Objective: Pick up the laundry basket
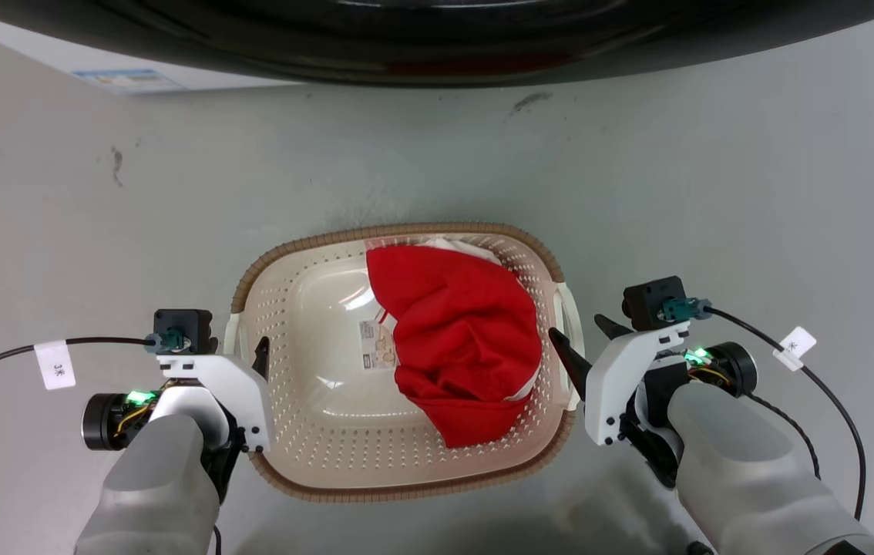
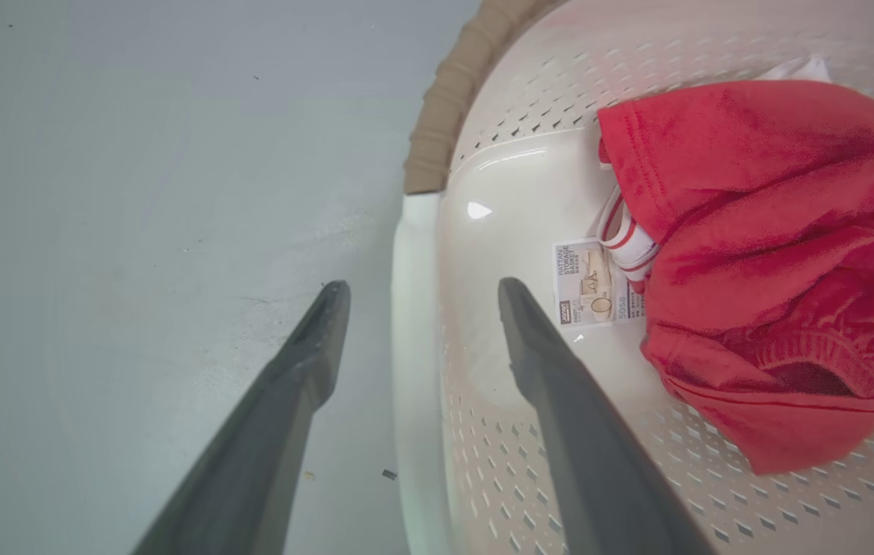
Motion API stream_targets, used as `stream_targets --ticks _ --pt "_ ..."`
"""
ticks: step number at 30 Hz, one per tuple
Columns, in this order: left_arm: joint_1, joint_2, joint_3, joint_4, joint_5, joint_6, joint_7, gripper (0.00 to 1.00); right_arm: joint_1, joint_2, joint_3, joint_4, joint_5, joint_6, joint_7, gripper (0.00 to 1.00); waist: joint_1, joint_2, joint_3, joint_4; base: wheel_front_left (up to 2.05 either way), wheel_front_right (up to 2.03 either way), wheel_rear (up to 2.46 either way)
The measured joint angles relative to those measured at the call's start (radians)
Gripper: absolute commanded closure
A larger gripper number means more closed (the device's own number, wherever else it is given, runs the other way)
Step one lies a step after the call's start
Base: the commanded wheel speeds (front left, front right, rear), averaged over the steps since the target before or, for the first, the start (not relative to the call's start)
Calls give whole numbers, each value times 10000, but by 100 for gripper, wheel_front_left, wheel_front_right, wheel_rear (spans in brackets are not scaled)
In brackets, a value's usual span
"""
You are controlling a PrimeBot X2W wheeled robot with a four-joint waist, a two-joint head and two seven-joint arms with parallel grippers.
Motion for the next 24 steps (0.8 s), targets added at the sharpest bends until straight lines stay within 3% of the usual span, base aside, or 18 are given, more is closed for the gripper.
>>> stream_targets --ticks 15,16,17,19,20,22,24 --pt "-318 -127 -228 148 -219 -4 79 0 -494 0 794 259 719 0 238 1 -1 0 726 218 0 0 0" --pt "-339 -140 -259 151 -221 -4 81 0 -523 0 826 295 779 0 307 46 -1 0 743 230 0 0 0" --pt "-368 -165 -297 155 -234 -4 107 0 -568 0 851 334 813 0 316 55 -1 0 759 247 0 0 0" --pt "-432 -209 -343 157 -267 -4 125 0 -649 0 917 364 915 0 399 100 -1 0 781 285 0 0 0" --pt "-463 -245 -366 159 -334 -4 190 7 -658 0 938 376 963 0 397 100 -1 0 790 302 0 0 0" --pt "-494 -318 -443 163 -431 -6 240 100 -669 0 976 424 1043 0 349 100 0 0 794 331 0 0 0" --pt "-503 -376 -539 163 -541 -6 274 100 -709 0 1034 437 1116 0 337 100 -1 0 794 343 0 0 0"
